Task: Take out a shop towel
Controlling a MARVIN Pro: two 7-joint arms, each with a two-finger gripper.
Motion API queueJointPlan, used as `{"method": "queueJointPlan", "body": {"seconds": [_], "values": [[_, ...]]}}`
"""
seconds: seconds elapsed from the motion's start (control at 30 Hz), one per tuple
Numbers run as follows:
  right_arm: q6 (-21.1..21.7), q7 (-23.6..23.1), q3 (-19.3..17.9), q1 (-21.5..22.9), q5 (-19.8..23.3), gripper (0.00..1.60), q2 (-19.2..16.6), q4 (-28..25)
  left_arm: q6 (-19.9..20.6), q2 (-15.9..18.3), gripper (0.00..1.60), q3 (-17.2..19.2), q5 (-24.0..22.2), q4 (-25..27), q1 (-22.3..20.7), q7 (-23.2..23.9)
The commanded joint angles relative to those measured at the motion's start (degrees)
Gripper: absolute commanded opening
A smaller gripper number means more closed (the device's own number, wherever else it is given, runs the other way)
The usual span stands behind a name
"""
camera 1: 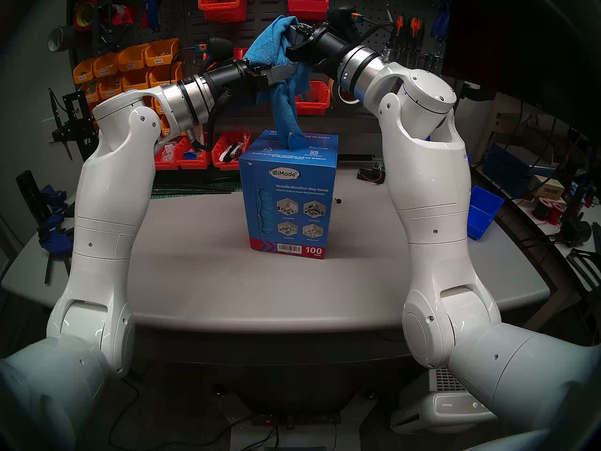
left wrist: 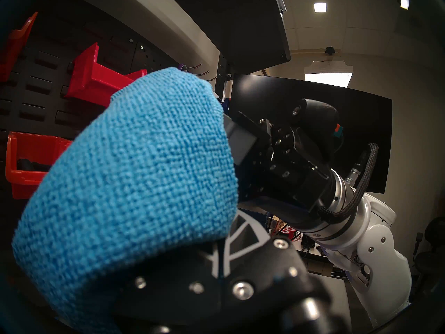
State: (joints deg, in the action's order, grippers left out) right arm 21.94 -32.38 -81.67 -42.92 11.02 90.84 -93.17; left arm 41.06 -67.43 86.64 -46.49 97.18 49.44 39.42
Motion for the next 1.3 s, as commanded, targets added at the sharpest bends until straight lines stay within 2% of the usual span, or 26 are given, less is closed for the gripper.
{"method": "queueJointPlan", "body": {"seconds": [0.0, 0.97, 1.27], "values": [[-0.4, 0.0, -0.2, 2.2, 0.0, 0.0, 0.3, -1.4, -0.6, 0.0, 0.0, 0.6, -0.1, 0.8, -2.3, 0.2], [-0.5, 0.3, -0.3, 2.2, -0.1, 0.0, 0.5, -1.5, -0.5, -0.1, 0.0, 0.7, 0.1, 0.8, -2.3, 0.3], [-1.1, 0.5, -0.8, 6.6, -1.8, 0.0, -0.4, 0.6, -0.5, -0.2, 0.0, 0.7, 0.2, 0.8, -2.2, 0.3]]}}
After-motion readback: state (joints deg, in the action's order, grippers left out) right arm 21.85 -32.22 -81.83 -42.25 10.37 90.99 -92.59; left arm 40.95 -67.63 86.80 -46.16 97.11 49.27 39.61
